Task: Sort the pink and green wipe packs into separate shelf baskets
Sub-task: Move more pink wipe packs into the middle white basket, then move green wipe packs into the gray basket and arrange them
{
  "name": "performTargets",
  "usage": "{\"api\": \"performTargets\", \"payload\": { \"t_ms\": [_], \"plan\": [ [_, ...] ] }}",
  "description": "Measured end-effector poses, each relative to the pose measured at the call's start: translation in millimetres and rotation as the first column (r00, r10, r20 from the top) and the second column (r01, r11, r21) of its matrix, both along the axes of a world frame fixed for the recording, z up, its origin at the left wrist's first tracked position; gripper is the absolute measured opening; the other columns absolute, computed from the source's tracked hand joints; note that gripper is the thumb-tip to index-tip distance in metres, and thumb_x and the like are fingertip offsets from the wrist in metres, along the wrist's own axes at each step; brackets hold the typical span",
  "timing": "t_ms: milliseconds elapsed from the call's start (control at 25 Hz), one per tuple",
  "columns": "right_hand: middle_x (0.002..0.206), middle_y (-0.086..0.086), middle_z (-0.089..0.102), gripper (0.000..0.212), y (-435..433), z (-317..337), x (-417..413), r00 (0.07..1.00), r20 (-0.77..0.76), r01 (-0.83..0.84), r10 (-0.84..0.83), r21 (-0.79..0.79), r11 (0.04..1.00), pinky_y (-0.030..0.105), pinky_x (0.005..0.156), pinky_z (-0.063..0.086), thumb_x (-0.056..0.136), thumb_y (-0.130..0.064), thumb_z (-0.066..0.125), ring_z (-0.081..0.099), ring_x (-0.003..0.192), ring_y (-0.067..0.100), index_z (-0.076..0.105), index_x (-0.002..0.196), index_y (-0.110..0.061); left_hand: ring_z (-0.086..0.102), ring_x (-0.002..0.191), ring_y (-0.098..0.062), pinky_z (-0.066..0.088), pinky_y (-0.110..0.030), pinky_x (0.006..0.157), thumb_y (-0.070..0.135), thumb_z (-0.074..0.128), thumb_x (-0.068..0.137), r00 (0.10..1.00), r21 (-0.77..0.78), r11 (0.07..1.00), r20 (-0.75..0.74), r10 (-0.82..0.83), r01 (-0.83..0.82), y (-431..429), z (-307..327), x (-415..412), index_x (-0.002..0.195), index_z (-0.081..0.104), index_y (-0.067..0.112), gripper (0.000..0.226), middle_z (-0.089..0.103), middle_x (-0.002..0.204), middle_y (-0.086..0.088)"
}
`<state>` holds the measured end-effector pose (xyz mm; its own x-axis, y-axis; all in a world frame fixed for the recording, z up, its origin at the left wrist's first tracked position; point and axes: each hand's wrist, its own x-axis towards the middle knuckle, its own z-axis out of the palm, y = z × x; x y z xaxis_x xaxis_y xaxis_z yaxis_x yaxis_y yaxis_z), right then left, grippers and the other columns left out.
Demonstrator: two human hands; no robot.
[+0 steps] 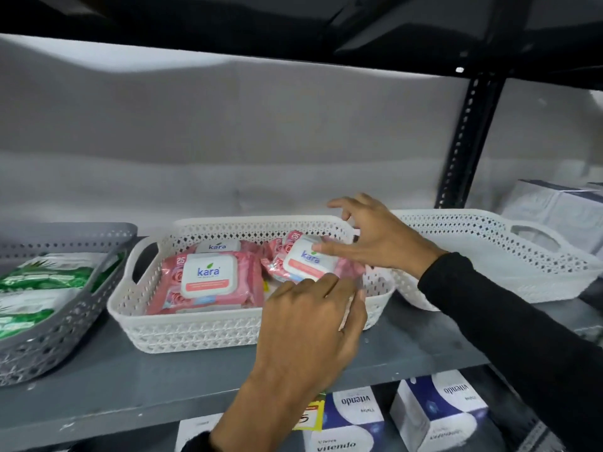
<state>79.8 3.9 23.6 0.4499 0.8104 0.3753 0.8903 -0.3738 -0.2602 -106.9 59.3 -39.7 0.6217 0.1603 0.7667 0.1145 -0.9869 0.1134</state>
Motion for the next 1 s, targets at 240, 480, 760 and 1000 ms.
{"api": "performTargets", "payload": {
  "t_ms": [240,480,760,1000],
  "plan": [
    [0.108,-0.009,0.045,0.075,-65,8,88,0.993,0.022,0.114,-0.118,0.111,0.987,0.019,0.081,0.04,0.073,-0.07,0.066,0.048,0.085,-0.005,0.053,0.134,-0.029,0.066,0.092,-0.017,0.051,-0.035,0.077,0.04,0.048,0.095,0.984,-0.019,0.985,-0.05,-0.173,0.172,-57,13,61,0.108,0.065,0.022,0.028,0.074,0.099,0.003],
    [0.158,0.0,0.035,0.105,-84,-8,166,0.986,-0.135,0.03,-0.094,-0.411,0.911,0.029,0.112,0.029,0.071,-0.063,0.076,0.037,0.142,0.021,0.027,0.156,-0.026,0.065,0.106,-0.016,0.045,-0.034,0.095,0.032,0.041,0.1,0.952,0.037,0.98,-0.245,-0.183,0.197,-102,8,112,0.124,0.059,0.024,0.031,0.071,0.116,0.005],
    [0.146,0.0,0.038,0.118,-58,-14,185,0.993,0.018,0.105,-0.115,-0.574,0.812,0.044,0.113,0.028,0.049,-0.088,0.069,0.032,0.136,0.026,0.039,0.148,-0.032,0.064,0.11,-0.02,0.048,-0.038,0.096,0.02,0.051,0.095,0.934,0.107,0.983,-0.342,-0.106,0.151,-101,11,110,0.123,0.058,0.021,0.029,0.069,0.118,0.003],
    [0.114,0.0,0.065,0.099,-80,16,156,0.986,-0.007,0.155,-0.165,-0.302,0.941,0.031,0.086,0.048,0.038,-0.078,0.082,0.059,0.1,0.02,0.061,0.118,-0.023,0.067,0.108,-0.017,0.049,-0.035,0.096,0.031,0.039,0.101,0.956,0.104,0.987,-0.279,-0.086,0.119,-67,23,67,0.109,0.067,0.021,0.03,0.074,0.108,0.003]
  ]
}}
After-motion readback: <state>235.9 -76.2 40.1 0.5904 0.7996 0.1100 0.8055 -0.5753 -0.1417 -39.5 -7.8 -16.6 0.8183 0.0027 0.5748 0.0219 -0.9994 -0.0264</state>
